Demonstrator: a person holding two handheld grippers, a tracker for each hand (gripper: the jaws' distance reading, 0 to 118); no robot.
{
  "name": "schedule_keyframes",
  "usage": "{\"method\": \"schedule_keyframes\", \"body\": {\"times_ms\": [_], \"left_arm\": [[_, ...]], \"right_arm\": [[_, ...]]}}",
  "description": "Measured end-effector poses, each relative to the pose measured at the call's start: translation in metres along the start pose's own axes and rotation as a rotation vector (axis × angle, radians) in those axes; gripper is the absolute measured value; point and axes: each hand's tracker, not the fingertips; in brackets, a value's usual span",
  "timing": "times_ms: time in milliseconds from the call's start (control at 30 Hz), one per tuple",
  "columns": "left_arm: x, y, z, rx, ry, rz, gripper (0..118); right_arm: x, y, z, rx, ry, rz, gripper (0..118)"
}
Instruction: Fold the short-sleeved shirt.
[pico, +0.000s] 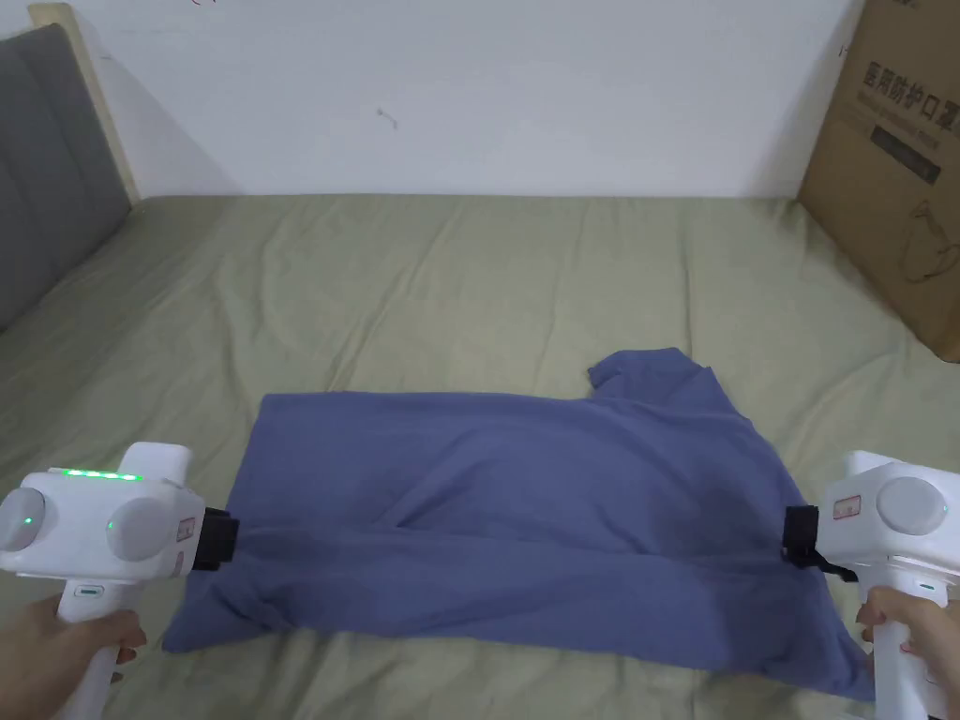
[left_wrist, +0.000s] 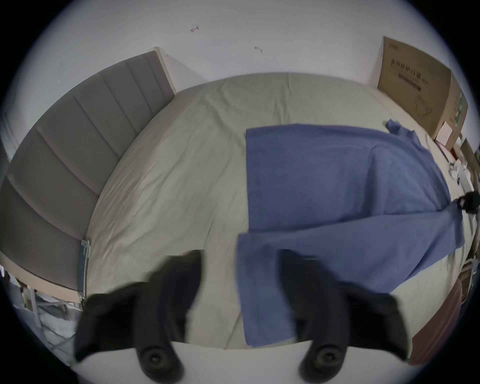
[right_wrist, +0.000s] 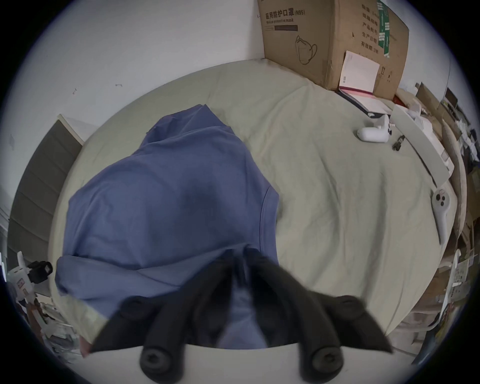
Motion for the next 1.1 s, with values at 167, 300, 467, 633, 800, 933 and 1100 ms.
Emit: {"method": "schedule_keyframes", "body": {"times_ms": [167,300,467,633,800,933,1100], "left_arm": [[-0.021,-0.021,0.021,0.028,-0.06,0.096,90],[-0.026,-0.054,0.058,0.081,-0.172,0.196,48],[-0.025,-0.09,0.057,0.066,-0.18,0.227,0],[-0.034,-0.087,0.032,0.035,-0.205,0.319,62],[-0.022,-0.079,-0.008,-0.044,-0.225,0.343,98],[-0.009,-0.088,-0.027,-0.079,-0.091,0.295,33],[-0.002,-0.08,-0.009,-0.044,-0.152,0.256,8]], "right_arm": [[0.005,-0.012,0.028,0.057,0.041,0.009,67],[0.005,-0.037,0.056,0.123,0.056,0.047,17],[0.0,-0.076,0.067,0.088,0.098,0.072,0],[-0.002,-0.096,0.063,0.061,0.107,0.064,0],[0.008,-0.109,0.056,0.038,0.13,0.04,0],[0.013,-0.118,0.057,0.018,0.119,0.044,0],[0.021,-0.114,0.054,0.017,0.127,0.042,24]]}}
